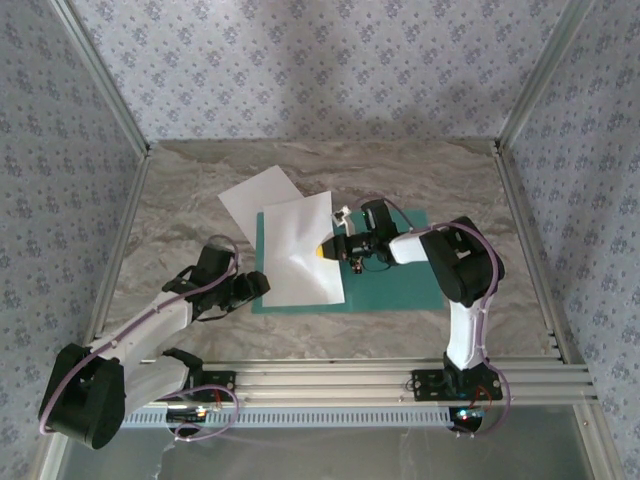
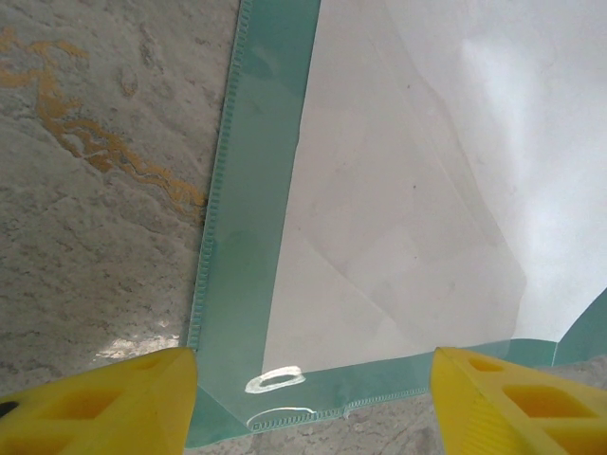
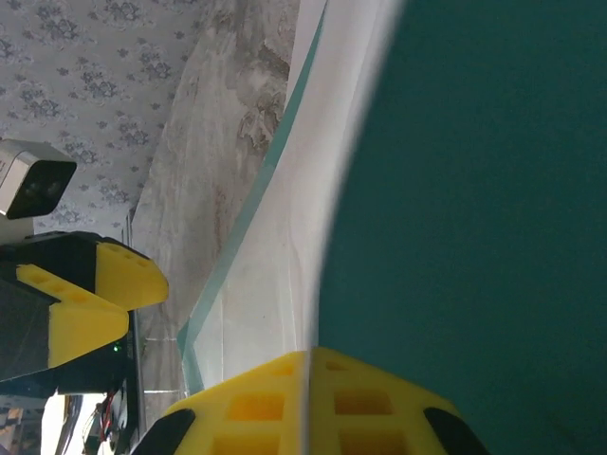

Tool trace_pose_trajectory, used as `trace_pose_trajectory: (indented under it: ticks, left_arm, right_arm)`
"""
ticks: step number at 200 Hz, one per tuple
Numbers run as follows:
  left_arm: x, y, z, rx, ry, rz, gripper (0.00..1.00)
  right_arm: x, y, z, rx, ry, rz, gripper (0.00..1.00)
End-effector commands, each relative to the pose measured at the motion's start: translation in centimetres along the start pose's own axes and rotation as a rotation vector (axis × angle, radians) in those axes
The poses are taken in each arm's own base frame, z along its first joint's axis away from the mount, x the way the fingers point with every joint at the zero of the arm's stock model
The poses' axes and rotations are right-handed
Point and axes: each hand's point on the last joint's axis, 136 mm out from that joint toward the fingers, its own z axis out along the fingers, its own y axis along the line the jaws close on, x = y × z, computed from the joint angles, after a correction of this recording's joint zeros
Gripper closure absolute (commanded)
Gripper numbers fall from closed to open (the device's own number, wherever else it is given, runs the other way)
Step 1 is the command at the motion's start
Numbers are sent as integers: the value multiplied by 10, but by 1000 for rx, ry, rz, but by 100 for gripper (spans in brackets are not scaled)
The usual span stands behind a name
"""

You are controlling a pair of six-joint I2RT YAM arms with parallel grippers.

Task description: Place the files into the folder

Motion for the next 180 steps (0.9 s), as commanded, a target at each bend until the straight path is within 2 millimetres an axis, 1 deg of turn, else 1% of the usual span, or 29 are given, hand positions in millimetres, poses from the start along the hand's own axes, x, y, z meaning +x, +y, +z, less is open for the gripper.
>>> trace_pose_trajectory:
  ticks: [1, 30, 61, 93, 118, 139, 180]
  left_arm:
    - [1, -2, -1, 3, 1, 4, 33]
    - [1, -1, -2, 3, -1, 2, 33]
    - [2, -1, -2, 6, -2, 5, 33]
    - [2, 0, -2, 1, 0, 5, 33]
    - [1, -1, -4, 1, -1, 10, 33]
    - [0, -2, -5, 1, -5, 14, 33]
    - [-1, -3, -5, -1, -5, 17, 33]
  right_arm:
    - [1, 2, 6, -13, 7, 0, 99]
    - [1, 0, 5, -1, 6, 7, 94]
    - [-1, -6, 2, 20, 10, 14, 80]
    - [-7, -17, -2, 53, 18, 37, 67]
    - [-13, -26, -6, 77, 21, 63, 64]
    - [-21, -30, -9, 87, 7, 66, 63]
    - [-31, -35, -7, 100, 7, 71, 63]
